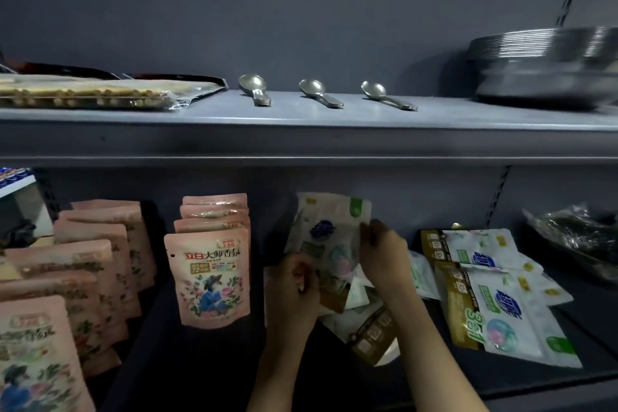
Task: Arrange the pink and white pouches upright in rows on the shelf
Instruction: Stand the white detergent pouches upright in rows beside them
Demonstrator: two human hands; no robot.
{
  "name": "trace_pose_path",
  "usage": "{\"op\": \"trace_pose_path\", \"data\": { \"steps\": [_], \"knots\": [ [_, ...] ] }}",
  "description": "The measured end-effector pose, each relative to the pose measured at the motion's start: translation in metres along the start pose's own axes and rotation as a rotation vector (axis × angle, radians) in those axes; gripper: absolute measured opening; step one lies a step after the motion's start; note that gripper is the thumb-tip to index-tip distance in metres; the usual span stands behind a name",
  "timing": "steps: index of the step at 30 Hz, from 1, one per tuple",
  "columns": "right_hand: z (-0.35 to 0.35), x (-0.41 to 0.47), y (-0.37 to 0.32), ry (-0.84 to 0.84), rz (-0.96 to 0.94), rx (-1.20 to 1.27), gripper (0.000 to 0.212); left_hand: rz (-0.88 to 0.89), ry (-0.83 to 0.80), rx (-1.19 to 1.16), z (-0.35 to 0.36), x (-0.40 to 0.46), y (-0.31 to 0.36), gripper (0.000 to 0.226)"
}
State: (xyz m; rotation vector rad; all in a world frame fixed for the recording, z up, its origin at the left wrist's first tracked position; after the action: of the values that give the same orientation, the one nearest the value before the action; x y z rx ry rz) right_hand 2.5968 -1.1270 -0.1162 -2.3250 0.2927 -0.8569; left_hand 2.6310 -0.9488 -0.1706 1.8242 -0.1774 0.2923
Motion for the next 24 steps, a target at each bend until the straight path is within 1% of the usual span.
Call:
{"op": "trace_pose_path", "data": {
  "steps": [3, 5, 6, 8, 10, 11, 12, 13, 14, 15, 16, 18, 19, 21, 22, 23, 24],
  "knots": [
    [-0.005, 0.014, 0.003, 0.07, 0.005, 0.167, 0.029, -0.015, 0.001, -0.042, -0.001, 0.011, 0.01, 0.017],
    [-0.003, 0.021, 0.013, 0.115, 0.054, 0.36, 0.028, -0.011, 0.003, -0.092, -0.002, 0.021, 0.018, 0.027],
    [-0.003, 0.026, 0.018, 0.135, 0.073, 0.451, 0.029, -0.006, 0.02, -0.094, -0.004, 0.027, 0.02, 0.039],
    [-0.004, 0.034, 0.025, 0.147, 0.103, 0.611, 0.029, -0.05, 0.015, -0.063, -0.005, 0.04, 0.02, 0.069],
    [-0.008, 0.04, 0.029, 0.143, 0.106, 0.73, 0.03, -0.15, -0.09, -0.049, 0.003, 0.052, 0.019, 0.093],
    [-0.009, 0.045, 0.03, 0.138, 0.096, 0.788, 0.03, -0.206, -0.163, -0.048, 0.01, 0.057, 0.017, 0.098],
    [-0.008, 0.05, 0.031, 0.124, 0.086, 0.847, 0.03, -0.255, -0.235, -0.059, 0.017, 0.059, 0.016, 0.096],
    [-0.006, 0.058, 0.032, 0.1, 0.071, 0.894, 0.03, -0.284, -0.306, -0.091, 0.025, 0.061, 0.017, 0.085],
    [-0.003, 0.065, 0.032, 0.069, 0.061, 0.924, 0.029, -0.294, -0.367, -0.132, 0.032, 0.063, 0.02, 0.065],
    [0.003, 0.073, 0.033, 0.039, 0.061, 0.943, 0.028, -0.3, -0.394, -0.178, 0.036, 0.064, 0.022, 0.045],
    [0.009, 0.081, 0.034, 0.007, 0.077, 0.966, 0.026, -0.298, -0.391, -0.233, 0.037, 0.068, 0.025, 0.034],
    [0.02, 0.092, 0.035, -0.062, 0.115, 0.992, 0.021, -0.312, -0.345, -0.342, 0.036, 0.078, 0.027, 0.03],
    [0.027, 0.097, 0.034, -0.12, 0.112, 1.003, 0.024, -0.319, -0.31, -0.378, 0.033, 0.084, 0.027, 0.028],
    [0.045, 0.098, 0.033, -0.279, 0.112, 0.988, 0.042, -0.318, -0.226, -0.398, 0.026, 0.094, 0.027, 0.015],
    [0.055, 0.094, 0.034, -0.376, 0.105, 0.94, 0.049, -0.313, -0.2, -0.397, 0.024, 0.098, 0.026, 0.013],
    [0.066, 0.09, 0.036, -0.465, 0.088, 0.879, 0.049, -0.31, -0.193, -0.384, 0.025, 0.102, 0.023, 0.013],
    [0.073, 0.084, 0.035, -0.538, 0.059, 0.81, 0.045, -0.306, -0.193, -0.37, 0.027, 0.105, 0.021, 0.013]
  ]
}}
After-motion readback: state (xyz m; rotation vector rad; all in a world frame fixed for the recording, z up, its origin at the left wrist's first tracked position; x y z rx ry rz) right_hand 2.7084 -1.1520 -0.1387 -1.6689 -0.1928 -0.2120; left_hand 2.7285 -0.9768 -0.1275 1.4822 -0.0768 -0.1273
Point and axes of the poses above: each hand's wrist, its own x-axis towards the middle knuckle, its own z-axis out of the palm, y = z × x, the point moved 9 cm from there along x, towards the middle knuckle, and after that the axes turned 8 degrees about -z, right-handed, at the moved point
